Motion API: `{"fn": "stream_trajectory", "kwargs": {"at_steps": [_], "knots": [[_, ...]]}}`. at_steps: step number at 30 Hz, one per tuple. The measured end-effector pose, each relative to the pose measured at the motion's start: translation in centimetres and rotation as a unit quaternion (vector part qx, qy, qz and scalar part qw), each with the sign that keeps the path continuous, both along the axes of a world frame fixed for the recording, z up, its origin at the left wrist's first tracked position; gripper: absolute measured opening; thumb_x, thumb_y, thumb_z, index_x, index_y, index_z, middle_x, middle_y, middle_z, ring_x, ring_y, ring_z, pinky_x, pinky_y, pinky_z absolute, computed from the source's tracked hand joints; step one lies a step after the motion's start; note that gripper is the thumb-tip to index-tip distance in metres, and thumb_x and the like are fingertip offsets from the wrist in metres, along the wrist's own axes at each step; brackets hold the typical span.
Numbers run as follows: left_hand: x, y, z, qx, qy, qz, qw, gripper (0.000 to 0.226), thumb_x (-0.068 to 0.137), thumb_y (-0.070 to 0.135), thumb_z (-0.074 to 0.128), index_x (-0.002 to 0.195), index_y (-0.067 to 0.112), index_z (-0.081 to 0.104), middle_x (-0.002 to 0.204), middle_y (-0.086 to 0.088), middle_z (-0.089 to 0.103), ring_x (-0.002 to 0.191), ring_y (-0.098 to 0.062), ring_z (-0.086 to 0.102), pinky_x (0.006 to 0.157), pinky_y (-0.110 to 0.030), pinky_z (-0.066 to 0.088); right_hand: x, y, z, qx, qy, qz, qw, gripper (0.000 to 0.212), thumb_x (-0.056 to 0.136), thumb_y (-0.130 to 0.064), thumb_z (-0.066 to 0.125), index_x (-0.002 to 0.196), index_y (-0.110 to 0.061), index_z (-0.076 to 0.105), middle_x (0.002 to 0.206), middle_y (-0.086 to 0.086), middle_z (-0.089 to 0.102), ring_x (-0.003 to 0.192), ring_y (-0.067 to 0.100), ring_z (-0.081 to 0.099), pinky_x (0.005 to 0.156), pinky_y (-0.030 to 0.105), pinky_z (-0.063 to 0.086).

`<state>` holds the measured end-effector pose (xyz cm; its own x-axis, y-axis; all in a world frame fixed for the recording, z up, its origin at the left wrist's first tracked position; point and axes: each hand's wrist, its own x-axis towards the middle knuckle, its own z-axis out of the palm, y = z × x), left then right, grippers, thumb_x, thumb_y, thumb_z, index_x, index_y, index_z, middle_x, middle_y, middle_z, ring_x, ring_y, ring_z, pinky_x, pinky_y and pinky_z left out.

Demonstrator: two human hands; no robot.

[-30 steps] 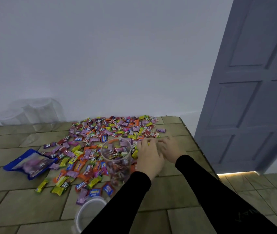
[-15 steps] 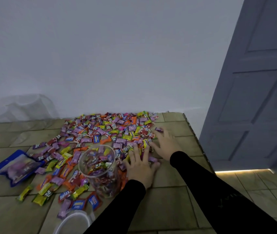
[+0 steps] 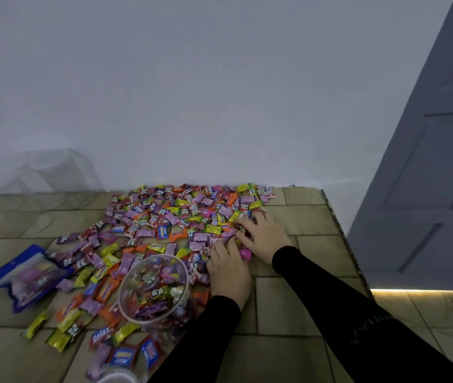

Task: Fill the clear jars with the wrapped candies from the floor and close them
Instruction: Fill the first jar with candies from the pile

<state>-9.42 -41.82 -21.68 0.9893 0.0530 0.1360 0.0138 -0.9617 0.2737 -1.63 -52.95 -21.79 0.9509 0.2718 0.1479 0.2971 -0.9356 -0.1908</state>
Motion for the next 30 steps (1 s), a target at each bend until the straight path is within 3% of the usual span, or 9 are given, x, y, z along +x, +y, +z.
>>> {"fn": "stream_trajectory", "kwargs": {"at_steps": [2,4,8,11,13,15,19,26,30], "knots": [[0.4,0.1,0.2,0.01,-0.005,-0.013,1.0,0.028,0.072,0.021,0.065,0.098,0.011,0.069,0.085,-0.008,0.062,0.071,-0.026,0.064,0.057,-0.03,0.052,0.2,0.3,-0.1,0.018,-0.011,0.01,1.0,0.064,0.09,-0.061,0.017,0.127,-0.025,0.053,0.116,0.01,0.052,0.114,0.029,0.048,0.087,0.037,0.045],[0.6,0.3,-0.1,0.017,-0.002,-0.023,1.0,0.033,0.075,0.015,0.043,0.091,0.011,0.071,0.077,-0.007,0.06,0.062,-0.024,0.062,0.051,-0.027,0.05,0.1,0.4,-0.2,0.017,-0.014,0.01,1.0,0.044,0.098,-0.052,0.032,0.125,-0.024,0.053,0.119,0.009,0.057,0.112,0.027,0.053,0.084,0.035,0.046],[0.9,0.4,-0.3,0.028,-0.051,-0.005,0.998,0.036,0.071,0.01,0.031,0.078,0.012,0.066,0.07,-0.006,0.058,0.056,-0.022,0.06,0.047,-0.027,0.048,-0.4,0.5,-0.1,0.04,-0.023,-0.017,0.999,0.036,0.099,-0.046,0.038,0.118,-0.021,0.055,0.096,0.006,0.069,0.093,0.025,0.063,0.071,0.034,0.046],[0.6,0.3,0.7,0.01,-0.035,-0.018,0.999,0.032,0.07,0.007,0.031,0.075,0.013,0.062,0.068,-0.005,0.057,0.056,-0.021,0.059,0.047,-0.027,0.048,-0.7,0.5,0.2,0.137,0.006,-0.064,0.988,0.031,0.099,-0.044,0.042,0.114,-0.02,0.056,0.097,0.008,0.068,0.092,0.028,0.063,0.069,0.034,0.047],[0.3,0.3,1.9,0.0,-0.036,-0.007,0.999,0.021,0.07,0.003,0.049,0.082,0.011,0.065,0.07,-0.006,0.058,0.058,-0.022,0.06,0.047,-0.027,0.048,-1.1,0.4,0.5,0.202,0.023,-0.083,0.976,0.031,0.099,-0.043,0.043,0.115,-0.019,0.056,0.101,0.009,0.068,0.093,0.03,0.063,0.071,0.035,0.048],[0.0,0.5,2.0,-0.026,-0.044,0.022,0.998,0.036,0.072,-0.005,0.062,0.106,0.006,0.066,0.084,-0.013,0.061,0.073,-0.029,0.062,0.058,-0.034,0.052,-1.4,0.4,0.7,0.248,0.034,-0.099,0.963,0.033,0.099,-0.043,0.042,0.117,-0.02,0.056,0.104,0.007,0.068,0.094,0.028,0.063,0.076,0.037,0.05],[-0.5,0.5,2.7,-0.086,-0.014,0.017,0.996,0.055,0.094,-0.004,0.032,0.146,0.015,0.03,0.124,-0.015,0.047,0.114,-0.033,0.045,0.091,-0.04,0.043,-2.4,0.3,1.4,0.297,0.032,-0.134,0.945,0.032,0.098,-0.048,0.041,0.113,-0.024,0.057,0.098,0.002,0.067,0.089,0.022,0.063,0.075,0.035,0.05],[-1.2,0.8,3.1,-0.111,-0.011,0.025,0.993,0.036,0.1,0.008,0.035,0.135,0.015,0.039,0.122,-0.012,0.047,0.112,-0.032,0.046,0.09,-0.04,0.041,-4.0,0.4,2.2,0.377,0.012,-0.162,0.912,0.023,0.095,-0.051,0.046,0.102,-0.032,0.057,0.094,-0.003,0.067,0.086,0.02,0.061,0.079,0.035,0.05],[-1.9,0.7,4.1,-0.152,-0.034,0.008,0.988,0.034,0.095,-0.001,0.034,0.125,0.013,0.044,0.116,-0.011,0.047,0.106,-0.029,0.045,0.087,-0.038,0.043,-5.4,0.7,3.3,0.445,0.009,-0.156,0.882,0.021,0.097,-0.041,0.05,0.106,-0.024,0.059,0.096,-0.007,0.063,0.087,0.013,0.057,0.072,0.027,0.039]]}}
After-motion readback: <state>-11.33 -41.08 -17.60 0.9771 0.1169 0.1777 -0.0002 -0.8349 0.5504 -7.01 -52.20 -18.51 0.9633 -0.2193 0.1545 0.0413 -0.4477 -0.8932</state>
